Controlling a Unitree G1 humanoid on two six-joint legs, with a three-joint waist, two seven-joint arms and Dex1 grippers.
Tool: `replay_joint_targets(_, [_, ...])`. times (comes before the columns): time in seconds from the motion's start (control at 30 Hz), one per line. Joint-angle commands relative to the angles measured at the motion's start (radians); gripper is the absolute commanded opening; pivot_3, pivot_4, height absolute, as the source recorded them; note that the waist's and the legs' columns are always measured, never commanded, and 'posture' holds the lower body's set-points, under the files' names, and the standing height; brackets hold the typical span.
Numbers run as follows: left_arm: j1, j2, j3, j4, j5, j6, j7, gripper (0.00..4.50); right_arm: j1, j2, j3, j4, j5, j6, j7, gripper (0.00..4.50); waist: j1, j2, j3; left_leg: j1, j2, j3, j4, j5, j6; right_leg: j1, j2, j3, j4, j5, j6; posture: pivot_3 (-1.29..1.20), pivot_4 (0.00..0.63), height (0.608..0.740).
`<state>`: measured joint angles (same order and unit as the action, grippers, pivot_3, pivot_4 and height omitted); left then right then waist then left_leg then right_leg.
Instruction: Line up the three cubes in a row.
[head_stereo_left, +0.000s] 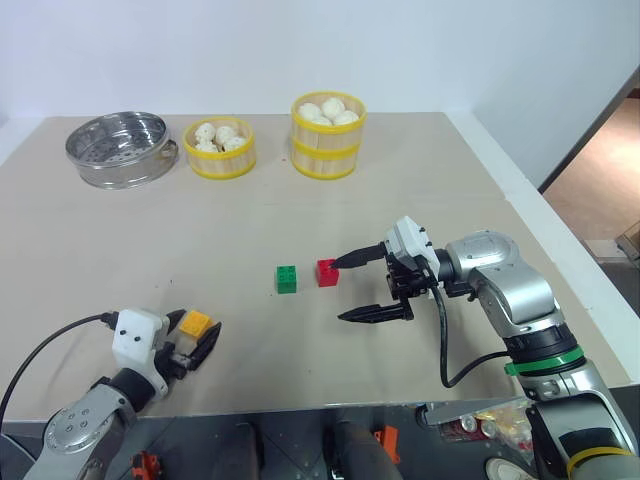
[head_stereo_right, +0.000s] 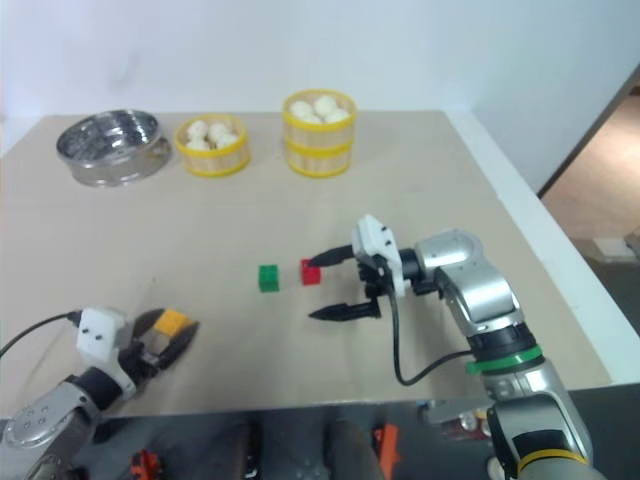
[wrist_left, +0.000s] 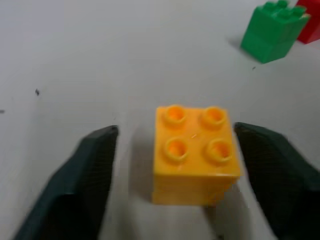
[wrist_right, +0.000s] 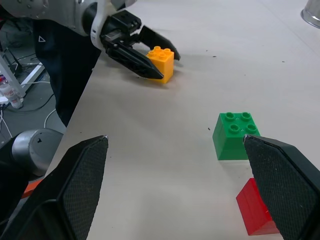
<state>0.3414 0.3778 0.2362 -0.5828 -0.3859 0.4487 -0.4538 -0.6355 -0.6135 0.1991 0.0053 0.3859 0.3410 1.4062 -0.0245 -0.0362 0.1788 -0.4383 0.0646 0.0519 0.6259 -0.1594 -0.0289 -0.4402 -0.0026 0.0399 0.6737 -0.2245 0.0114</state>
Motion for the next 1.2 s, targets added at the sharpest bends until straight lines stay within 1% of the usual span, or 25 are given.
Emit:
replay_joint_targets(0.03, [-0.014, 0.022, -0.007, 0.001, 0.02, -0.027, -0.005, 2.27, -0.018, 0.012, -0.034, -0.022, 0.035, 0.027, -0.026, 4.5, 0.0, 0.0, 0.0, 0.0, 0.0, 0.0, 0.0, 0.0, 0.0, 0.0, 0.0, 0.0, 0.0, 0.0, 0.0, 0.0, 0.15, 0.74])
replay_joint_targets(0.13, [-0.02, 0.034, -0.018, 0.007, 0.031, -0.034, -0.016, 1.38, -0.018, 0.02, -0.043, -0.028, 0.041, 0.024, -0.042, 4.5, 0.0, 0.0, 0.0, 0.0, 0.0, 0.0, 0.0, 0.0, 0.0, 0.0, 0.0, 0.0, 0.0, 0.0, 0.0, 0.0, 0.15, 0.74])
replay_joint_targets(0.23, [-0.036, 0.049, -0.022, 0.015, 0.034, -0.046, -0.03, 1.36, -0.015, 0.02, -0.046, -0.031, 0.042, 0.019, -0.055, 4.5, 0.0, 0.0, 0.0, 0.0, 0.0, 0.0, -0.001, 0.0, 0.0, 0.0, 0.0, 0.0, -0.002, 0.0, 0.0, 0.0, 0.15, 0.74])
replay_joint_targets(0.33, [-0.111, 0.1, -0.02, 0.065, 0.039, -0.09, -0.09, 1.36, -0.02, 0.014, -0.049, -0.024, 0.037, 0.015, -0.063, 4.5, 0.001, 0.0, 0.0, 0.0, 0.0, 0.0, -0.002, 0.0, 0.0, 0.0, 0.0, 0.0, -0.002, 0.0, 0.0, 0.0, 0.15, 0.74])
replay_joint_targets(0.4, [-0.194, 0.168, -0.023, 0.144, 0.032, -0.14, -0.188, 1.36, -0.029, 0.008, -0.048, -0.011, 0.027, 0.007, -0.066, 4.5, 0.003, 0.0, 0.0, 0.0, 0.0, -0.001, -0.002, 0.0, 0.0, 0.0, 0.0, -0.001, -0.002, 0.0, 0.0, 0.0, 0.15, 0.74])
replay_joint_targets(0.5, [-0.299, 0.285, -0.049, 0.291, 0.033, -0.253, -0.381, 1.36, -0.044, 0.004, -0.047, 0.013, 0.015, -0.008, -0.067, 4.5, 0.003, 0.0, 0.0, 0.0, 0.0, -0.001, -0.002, 0.0, 0.0, 0.0, 0.001, -0.002, -0.002, 0.001, -0.001, 0.0, 0.15, 0.74])
replay_joint_targets(0.57, [-0.364, 0.337, -0.063, 0.393, 0.02, -0.301, -0.49, 1.36, -0.053, 0.005, -0.045, 0.029, 0.009, -0.019, -0.068, 4.5, 0.0, 0.0, 0.0, 0.0, 0.0, 0.0, -0.002, 0.0, 0.0, 0.0, 0.0, -0.002, -0.003, 0.001, -0.002, 0.0, 0.15, 0.74])
replay_joint_targets(0.67, [-0.476, 0.399, -0.117, 0.551, 0.016, -0.38, -0.682, 1.36, -0.066, 0.009, -0.04, 0.049, 0.001, -0.032, -0.071, 4.5, 0.001, 0.0, 0.0, -0.001, 0.0, 0.001, -0.005, 0.0, 0.0, 0.0, 0.0, -0.002, -0.005, 0.001, -0.001, 0.0, 0.15, 0.74])
replay_joint_targets(0.77, [-0.583, 0.413, -0.16, 0.679, 0.016, -0.422, -0.804, 1.36, -0.072, 0.012, -0.034, 0.06, -0.009, -0.044, -0.073, 4.5, 0.003, 0.0, 0.0, -0.001, 0.001, 0.001, -0.007, 0.0, 0.0, -0.001, 0.001, -0.002, -0.006, 0.001, 0.0, 0.0, 0.15, 0.74])
replay_joint_targets(0.83, [-0.663, 0.404, -0.192, 0.768, 0.025, -0.48, -0.891, 1.36, -0.074, 0.011, -0.035, 0.062, -0.014, -0.048, -0.078, 4.5, 0.003, 0.0, 0.0, -0.002, 0.001, 0.001, -0.007, 0.0, 0.0, -0.001, 0.001, -0.002, -0.006, 0.0, 0.001, 0.0, 0.15, 0.74])
replay_joint_targets(0.9, [-0.743, 0.391, -0.217, 0.858, 0.037, -0.508, -0.941, 1.36, -0.075, 0.011, -0.039, 0.061, -0.011, -0.042, -0.083, 4.5, 0.003, 0.0, 0.0, -0.002, 0.001, 0.001, -0.007, -0.001, 0.001, -0.001, 0.002, -0.002, -0.006, 0.001, 0.004, 0.0, 0.15, 0.74])
replay_joint_targets(1.03, [-0.86, 0.359, -0.254, 1.008, 0.062, -0.558, -1.0, 1.36, -0.074, 0.01, -0.046, 0.058, -0.009, -0.032, -0.093, 4.5, 0.003, 0.0, 0.0, -0.003, 0.001, 0.0, -0.006, -0.001, 0.001, 0.0, 0.003, -0.002, -0.006, 0.001, 0.005, 0.0, 0.15, 0.74])
replay_joint_targets(1.2, [-0.923, 0.319, -0.286, 1.081, 0.08, -0.572, -1.038, 1.36, -0.071, 0.005, -0.048, 0.055, -0.013, -0.034, -0.105, 4.5, 0.001, 0.0, 0.0, -0.003, 0.001, 0.0, -0.006, -0.001, 0.001, 0.0, 0.004, -0.001, -0.006, 0.002, 0.006, 0.0, 0.15, 0.74])
